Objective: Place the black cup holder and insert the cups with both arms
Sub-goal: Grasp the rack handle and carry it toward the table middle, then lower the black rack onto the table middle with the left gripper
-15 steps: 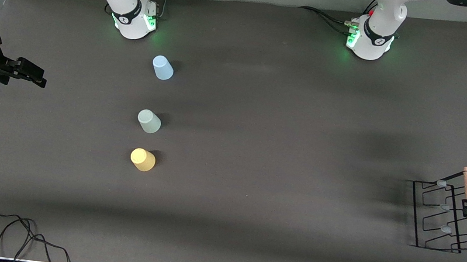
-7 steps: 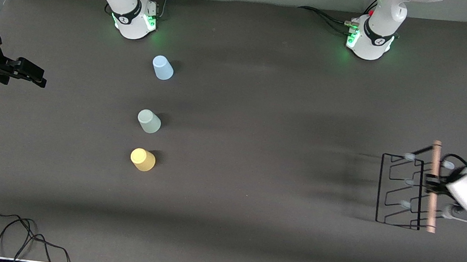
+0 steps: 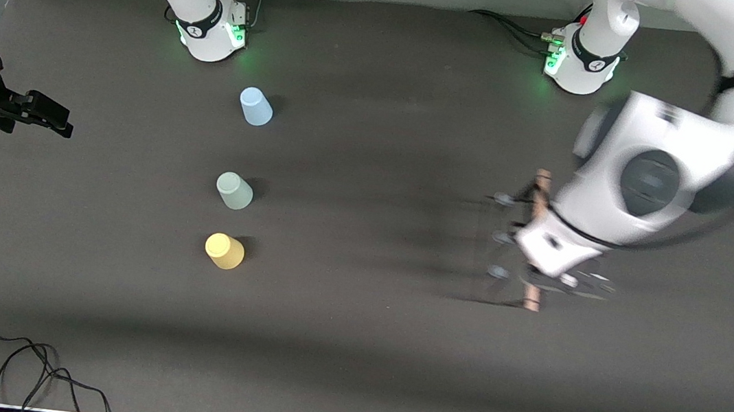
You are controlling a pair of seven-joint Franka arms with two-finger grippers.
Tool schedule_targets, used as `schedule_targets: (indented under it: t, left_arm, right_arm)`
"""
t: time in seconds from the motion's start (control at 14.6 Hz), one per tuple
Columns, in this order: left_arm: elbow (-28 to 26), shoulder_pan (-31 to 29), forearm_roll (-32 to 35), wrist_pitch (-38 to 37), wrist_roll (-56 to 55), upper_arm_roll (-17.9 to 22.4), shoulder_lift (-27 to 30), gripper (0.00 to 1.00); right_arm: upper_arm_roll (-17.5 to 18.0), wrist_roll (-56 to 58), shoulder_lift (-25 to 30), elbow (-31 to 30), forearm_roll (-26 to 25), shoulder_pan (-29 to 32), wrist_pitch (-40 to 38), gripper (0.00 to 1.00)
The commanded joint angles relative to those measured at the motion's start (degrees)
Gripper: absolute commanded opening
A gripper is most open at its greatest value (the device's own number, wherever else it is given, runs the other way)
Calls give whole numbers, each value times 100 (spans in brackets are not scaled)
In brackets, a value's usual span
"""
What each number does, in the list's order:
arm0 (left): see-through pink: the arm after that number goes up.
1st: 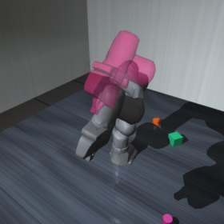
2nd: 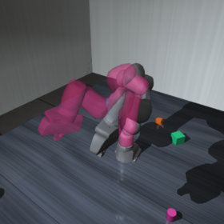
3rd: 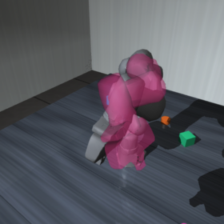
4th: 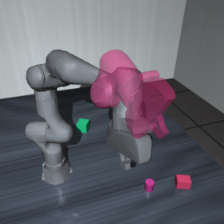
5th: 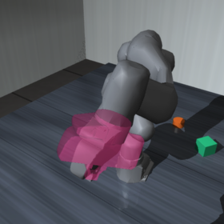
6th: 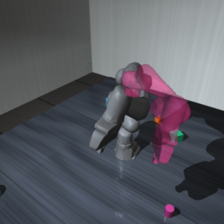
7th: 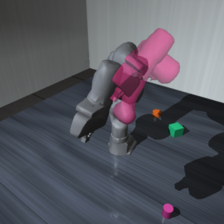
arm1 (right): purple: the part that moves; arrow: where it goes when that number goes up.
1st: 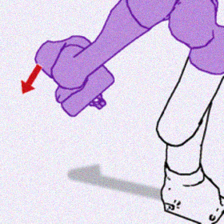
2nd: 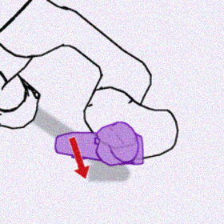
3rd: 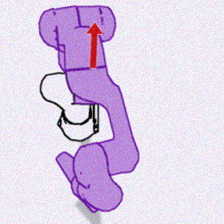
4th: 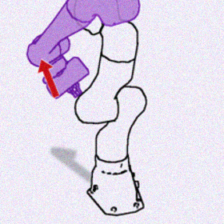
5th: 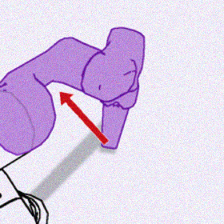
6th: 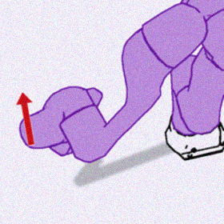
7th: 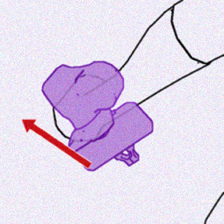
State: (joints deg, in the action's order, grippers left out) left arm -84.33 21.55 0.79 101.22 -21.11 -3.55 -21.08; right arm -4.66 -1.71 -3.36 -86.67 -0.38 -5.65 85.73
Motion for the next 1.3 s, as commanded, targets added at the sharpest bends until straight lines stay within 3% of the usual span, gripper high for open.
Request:
schedule_targets:
  t: [0.0,0.55,0.76,1.24]
  left_arm:
    - [-119,628,-18,186,-707,100,87,0]
    - [-128,2000,88,258,-2026,100,-351,0]
    - [-162,2467,219,818,-2887,108,-695,0]
    - [-312,2494,334,1585,-3048,100,-783,0]
  right_arm:
    - [1,30,-42,107,-32,11,-56,100]
    - [-17,48,-42,107,-32,11,-65,100]
    - [-17,57,-42,107,-32,11,-109,100]
    - [-26,83,-42,116,-32,47,-109,100]
